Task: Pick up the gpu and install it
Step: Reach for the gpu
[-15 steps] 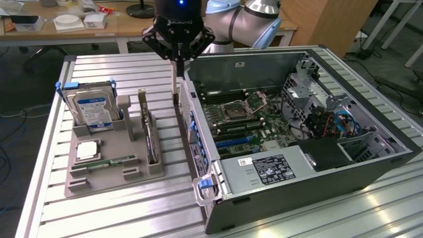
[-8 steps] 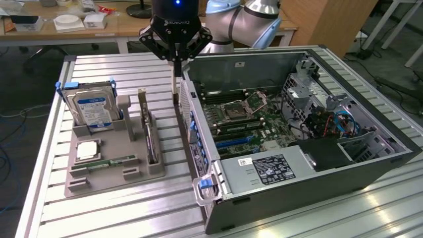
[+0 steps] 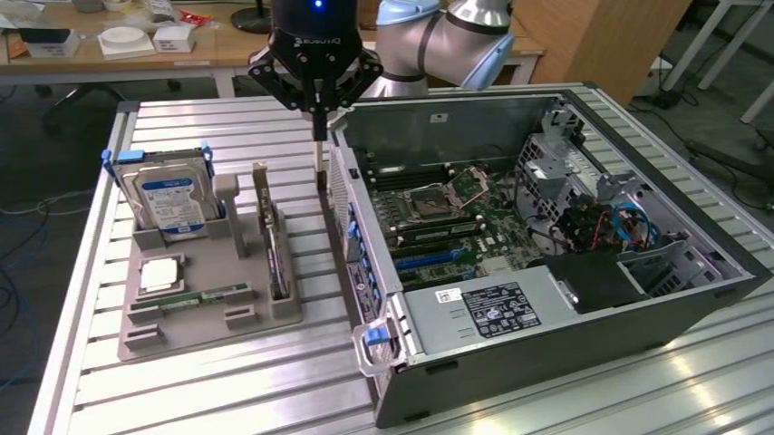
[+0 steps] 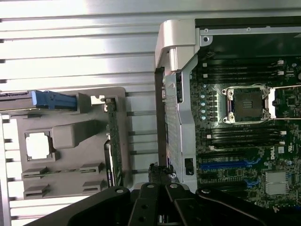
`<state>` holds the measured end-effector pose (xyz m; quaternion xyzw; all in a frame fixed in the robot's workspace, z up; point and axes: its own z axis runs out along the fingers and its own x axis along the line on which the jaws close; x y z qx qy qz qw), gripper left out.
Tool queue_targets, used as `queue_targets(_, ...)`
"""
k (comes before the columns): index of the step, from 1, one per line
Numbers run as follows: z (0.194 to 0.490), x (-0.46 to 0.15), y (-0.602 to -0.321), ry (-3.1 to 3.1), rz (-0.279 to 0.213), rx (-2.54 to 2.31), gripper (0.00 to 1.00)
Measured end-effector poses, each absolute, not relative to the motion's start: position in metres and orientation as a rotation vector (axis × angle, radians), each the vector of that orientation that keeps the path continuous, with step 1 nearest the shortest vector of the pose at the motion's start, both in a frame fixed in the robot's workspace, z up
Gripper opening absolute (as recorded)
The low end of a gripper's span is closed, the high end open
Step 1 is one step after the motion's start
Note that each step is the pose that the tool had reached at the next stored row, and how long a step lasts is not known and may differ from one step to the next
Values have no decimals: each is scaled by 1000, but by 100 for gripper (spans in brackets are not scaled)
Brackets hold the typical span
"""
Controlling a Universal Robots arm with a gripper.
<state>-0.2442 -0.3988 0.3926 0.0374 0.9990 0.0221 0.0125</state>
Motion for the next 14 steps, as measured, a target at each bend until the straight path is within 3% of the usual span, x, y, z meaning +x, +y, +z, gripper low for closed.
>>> queue_targets(14, 392, -254, -399, 3114, 69, 117, 10)
